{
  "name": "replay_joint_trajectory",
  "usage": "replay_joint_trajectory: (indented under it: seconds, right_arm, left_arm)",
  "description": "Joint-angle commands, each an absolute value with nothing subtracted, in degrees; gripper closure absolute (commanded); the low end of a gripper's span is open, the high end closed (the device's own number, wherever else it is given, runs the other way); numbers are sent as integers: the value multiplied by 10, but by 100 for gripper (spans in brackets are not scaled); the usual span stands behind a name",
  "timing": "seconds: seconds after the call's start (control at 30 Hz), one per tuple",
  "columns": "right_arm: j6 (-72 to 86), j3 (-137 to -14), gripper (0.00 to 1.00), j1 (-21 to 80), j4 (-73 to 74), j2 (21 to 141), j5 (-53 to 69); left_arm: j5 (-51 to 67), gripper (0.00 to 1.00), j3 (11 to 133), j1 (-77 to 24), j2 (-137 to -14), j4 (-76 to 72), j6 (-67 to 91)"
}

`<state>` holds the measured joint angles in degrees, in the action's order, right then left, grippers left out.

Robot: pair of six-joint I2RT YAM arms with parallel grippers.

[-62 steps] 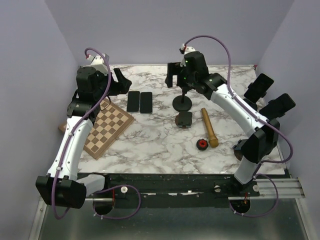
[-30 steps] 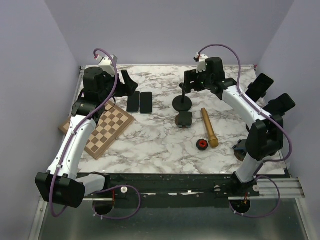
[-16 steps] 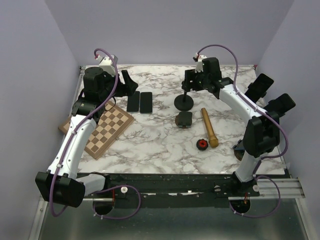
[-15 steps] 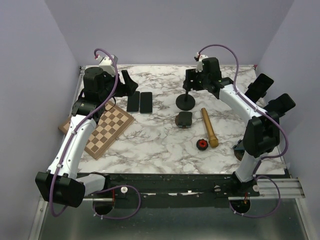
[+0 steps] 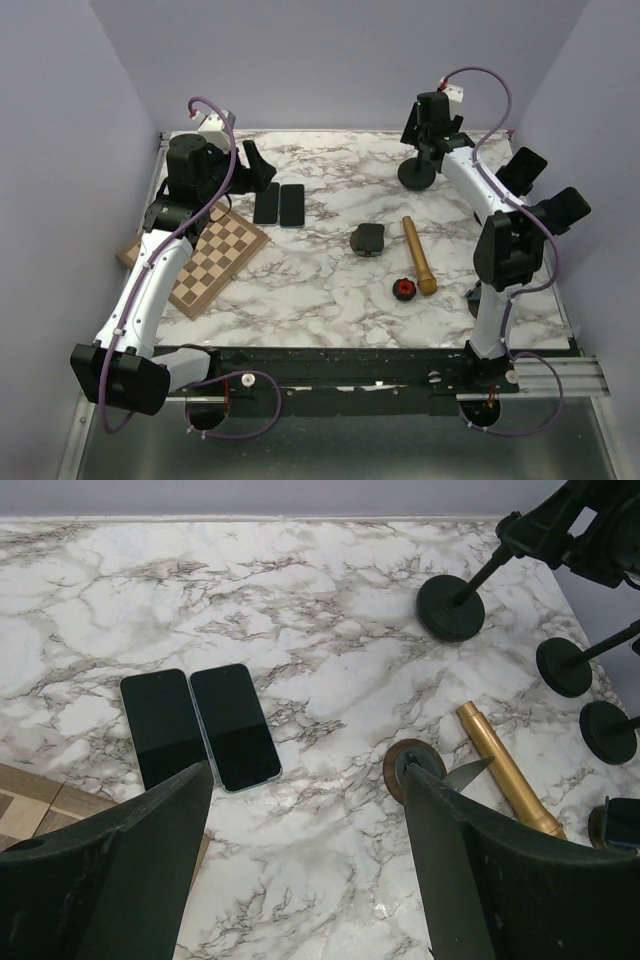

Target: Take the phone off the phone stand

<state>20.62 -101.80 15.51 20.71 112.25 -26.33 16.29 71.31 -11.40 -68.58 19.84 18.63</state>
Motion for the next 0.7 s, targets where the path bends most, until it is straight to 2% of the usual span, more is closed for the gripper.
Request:
replay_joint_trajectory:
  seconds: [0.0, 0.03, 0.2, 0.33, 0.67]
  right_arm:
    - [258, -1094, 48, 148, 210, 1163, -287]
    - [260, -1101, 43, 149, 216, 1171, -286]
    - [270, -1128, 0, 149, 254, 1187, -284]
    - [275, -1159, 0, 148, 318, 1191, -293]
    - [252, -1062, 0, 149, 331, 1047, -291]
  left_arm:
    - [163, 16, 716, -117, -679, 206, 184]
    - [164, 16, 716, -117, -679, 206, 184]
    - [166, 16, 716, -117, -676, 205, 185]
    - [169, 16, 715, -118, -675, 203, 187]
    - [170, 16, 715, -120, -675, 202, 188]
